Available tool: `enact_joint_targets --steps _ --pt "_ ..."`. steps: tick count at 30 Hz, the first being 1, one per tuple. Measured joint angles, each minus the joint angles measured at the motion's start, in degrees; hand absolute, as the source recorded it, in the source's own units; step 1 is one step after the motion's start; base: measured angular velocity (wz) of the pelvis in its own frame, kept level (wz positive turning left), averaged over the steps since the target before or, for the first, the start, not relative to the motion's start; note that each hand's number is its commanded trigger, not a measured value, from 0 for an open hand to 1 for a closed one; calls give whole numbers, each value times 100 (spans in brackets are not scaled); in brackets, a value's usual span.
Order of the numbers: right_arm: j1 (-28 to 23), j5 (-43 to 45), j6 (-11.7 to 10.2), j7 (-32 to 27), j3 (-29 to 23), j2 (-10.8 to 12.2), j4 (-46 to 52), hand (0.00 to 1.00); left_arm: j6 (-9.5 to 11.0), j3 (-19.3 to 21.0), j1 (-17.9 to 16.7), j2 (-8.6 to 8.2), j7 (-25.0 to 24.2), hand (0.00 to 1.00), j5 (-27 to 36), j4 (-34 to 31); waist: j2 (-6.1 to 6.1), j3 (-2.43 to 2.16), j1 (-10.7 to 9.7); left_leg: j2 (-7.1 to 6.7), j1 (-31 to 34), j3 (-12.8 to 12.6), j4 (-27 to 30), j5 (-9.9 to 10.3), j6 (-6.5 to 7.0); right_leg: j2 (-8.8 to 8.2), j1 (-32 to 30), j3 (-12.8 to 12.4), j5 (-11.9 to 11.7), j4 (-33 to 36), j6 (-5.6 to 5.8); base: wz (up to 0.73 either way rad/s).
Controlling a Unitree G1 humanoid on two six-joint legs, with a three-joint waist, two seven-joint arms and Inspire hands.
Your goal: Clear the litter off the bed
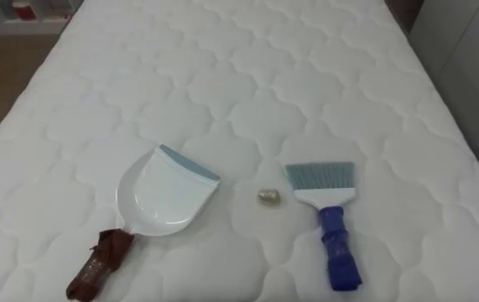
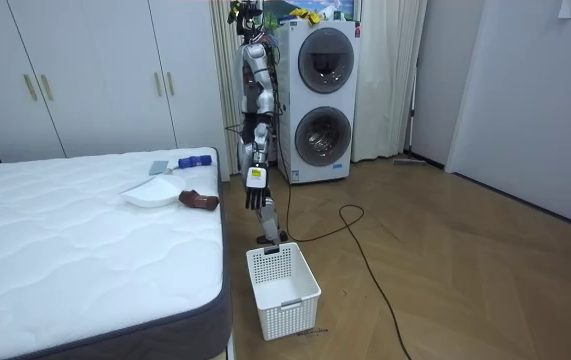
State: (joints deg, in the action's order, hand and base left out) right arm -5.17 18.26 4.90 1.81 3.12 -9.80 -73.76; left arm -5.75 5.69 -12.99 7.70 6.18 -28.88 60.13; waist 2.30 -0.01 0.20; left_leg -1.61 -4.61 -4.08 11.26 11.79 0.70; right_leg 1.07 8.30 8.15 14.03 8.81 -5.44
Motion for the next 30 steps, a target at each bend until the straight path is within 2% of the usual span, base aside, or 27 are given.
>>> enact_joint_targets --steps 6,9,12,14,19,24,26,30 --pt "-18 -24 0 0 29 -3 -4 0 142 100 110 19 536 0 19 3 -50 22 6 -11 13 -8 6 3 5 0 -4 3 0 -13 0 0" --pt "-48 -95 5 -44 72 -1 10 0 231 111 125 21 937 0 130 -23 -27 3 14 -13 13 -9 4 2 5 2 -8 2 1 -10 1 0" --pt "-47 -233 -4 -79 -4 -7 11 0 300 391 122 8 1324 0 264 -196 -20 -4 14 -11 18 5 -8 1 6 9 -17 -2 1 -12 0 0" --pt "-22 -229 -39 -127 -98 -19 15 0 456 613 121 4 1694 0 476 -336 -8 -4 17 -13 13 10 -18 1 6 8 -17 -1 1 -12 0 0" --pt "-23 -238 -162 -163 -245 -28 24 0 692 813 116 7 2305 0 574 -932 -26 -35 27 -16 -13 122 -58 0 8 8 2 45 0 -4 1 6" --pt "-50 -350 -213 -159 -264 -57 124 0 928 800 129 2 2775 0 576 -1405 -41 -20 22 -9 -66 150 -57 0 8 8 15 73 -5 97 5 0" --pt "-61 -365 -247 -133 -264 -59 124 0 1117 768 139 3 2986 0 573 -1512 -59 -5 9 -10 -111 172 -57 0 8 4 69 77 -5 88 5 0" --pt "-83 -450 -243 -15 -256 -88 143 0 1225 732 136 3 3187 0 578 -1888 -57 18 -13 -12 -90 233 -49 0 8 2 61 138 -5 88 5 7"
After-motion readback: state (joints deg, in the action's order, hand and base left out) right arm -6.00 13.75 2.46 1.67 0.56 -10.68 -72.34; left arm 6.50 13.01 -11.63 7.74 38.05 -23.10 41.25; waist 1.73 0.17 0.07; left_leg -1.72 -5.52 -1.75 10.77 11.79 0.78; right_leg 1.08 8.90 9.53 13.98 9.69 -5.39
